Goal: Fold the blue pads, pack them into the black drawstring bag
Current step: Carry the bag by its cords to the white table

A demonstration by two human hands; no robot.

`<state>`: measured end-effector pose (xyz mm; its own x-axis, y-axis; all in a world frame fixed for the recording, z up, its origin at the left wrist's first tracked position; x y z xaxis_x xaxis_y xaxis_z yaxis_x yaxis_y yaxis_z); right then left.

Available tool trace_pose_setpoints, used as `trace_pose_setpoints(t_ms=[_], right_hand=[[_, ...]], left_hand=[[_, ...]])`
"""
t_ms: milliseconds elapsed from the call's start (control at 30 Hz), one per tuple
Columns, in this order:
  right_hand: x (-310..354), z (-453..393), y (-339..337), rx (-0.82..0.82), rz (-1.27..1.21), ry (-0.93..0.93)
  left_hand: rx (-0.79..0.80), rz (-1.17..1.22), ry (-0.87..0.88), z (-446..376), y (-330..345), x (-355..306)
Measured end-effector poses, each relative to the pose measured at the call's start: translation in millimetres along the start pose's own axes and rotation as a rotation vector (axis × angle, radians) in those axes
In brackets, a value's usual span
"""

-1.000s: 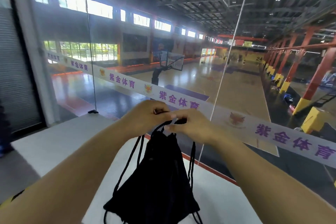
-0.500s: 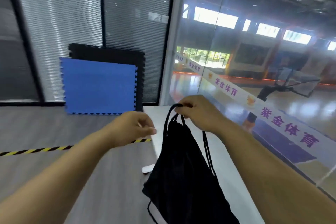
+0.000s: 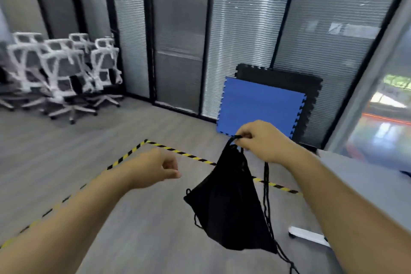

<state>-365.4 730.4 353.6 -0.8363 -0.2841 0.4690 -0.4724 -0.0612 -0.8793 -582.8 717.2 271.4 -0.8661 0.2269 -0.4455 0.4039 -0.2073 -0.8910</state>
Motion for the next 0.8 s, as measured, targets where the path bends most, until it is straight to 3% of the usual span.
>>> trace_pose_setpoints(t_ms=[133,400,800], right_hand=[[73.4,-57.8,83.7,0.104,0.023,-0.065],[253.4,-146.2,227.4,0.311,0.076,-0.289],[504.1,-220.1,419.6,0.692,0.044,-0.674]], left_hand=[[0.043,-0.196,-0.188,50.3,-28.7,125.1],[0.012,-0.278,-0.578,171.3,-84.5,303.0],[-0.032,-0.077,-1.110,318.0,-124.5,497.9]])
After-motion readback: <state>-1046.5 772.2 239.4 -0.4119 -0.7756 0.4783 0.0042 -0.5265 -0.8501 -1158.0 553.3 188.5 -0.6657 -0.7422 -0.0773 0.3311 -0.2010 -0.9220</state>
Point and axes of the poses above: each hand's wrist, its own z-axis away from the middle knuckle, its own y-axis out of the palm, x = y × z, the point moved 8 cm from there along -z, towards the middle knuckle, and after that the axes turned 3 degrees about -z, right-handed, at the moved point
